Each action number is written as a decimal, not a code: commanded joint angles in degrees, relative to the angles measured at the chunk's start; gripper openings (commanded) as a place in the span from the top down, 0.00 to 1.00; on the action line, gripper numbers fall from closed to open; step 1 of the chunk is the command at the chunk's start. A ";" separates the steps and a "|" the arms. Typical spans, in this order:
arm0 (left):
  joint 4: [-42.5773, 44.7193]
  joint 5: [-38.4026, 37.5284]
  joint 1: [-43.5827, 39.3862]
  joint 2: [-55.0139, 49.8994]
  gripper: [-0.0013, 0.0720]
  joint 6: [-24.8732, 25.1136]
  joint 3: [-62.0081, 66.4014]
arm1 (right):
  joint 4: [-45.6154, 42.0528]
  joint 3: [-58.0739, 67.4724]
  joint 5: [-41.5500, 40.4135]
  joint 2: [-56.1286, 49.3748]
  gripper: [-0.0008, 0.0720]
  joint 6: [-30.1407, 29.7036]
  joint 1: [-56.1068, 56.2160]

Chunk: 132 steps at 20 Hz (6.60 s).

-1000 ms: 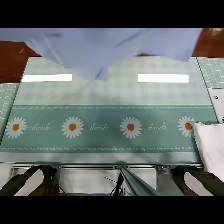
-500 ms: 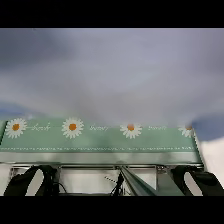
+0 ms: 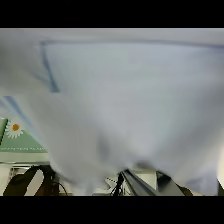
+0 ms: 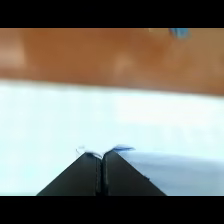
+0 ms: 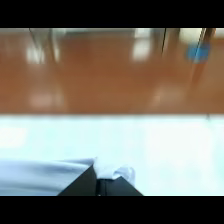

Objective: Fold the shirts.

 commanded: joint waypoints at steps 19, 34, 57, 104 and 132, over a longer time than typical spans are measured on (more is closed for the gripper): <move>0.61 13.64 -11.61 -42.66 0.02 4.90 -9.66 | 35.10 11.56 -11.80 -68.85 0.13 -4.50 -4.92; -16.11 6.27 15.04 -20.55 0.02 16.44 -65.48 | 27.87 -58.90 -11.23 -11.65 0.13 -14.91 -18.95; -30.71 13.11 5.53 -20.61 0.95 26.27 -71.47 | 18.60 -59.80 -8.50 -18.88 0.13 -11.85 -34.01; 11.58 8.11 1.57 9.44 0.95 4.72 22.84 | 13.86 19.89 3.74 5.40 0.95 -6.75 -11.34; -10.45 33.90 -13.99 -51.98 0.95 -9.44 -6.05 | 40.11 -4.00 -20.76 -63.73 0.95 -14.86 -6.95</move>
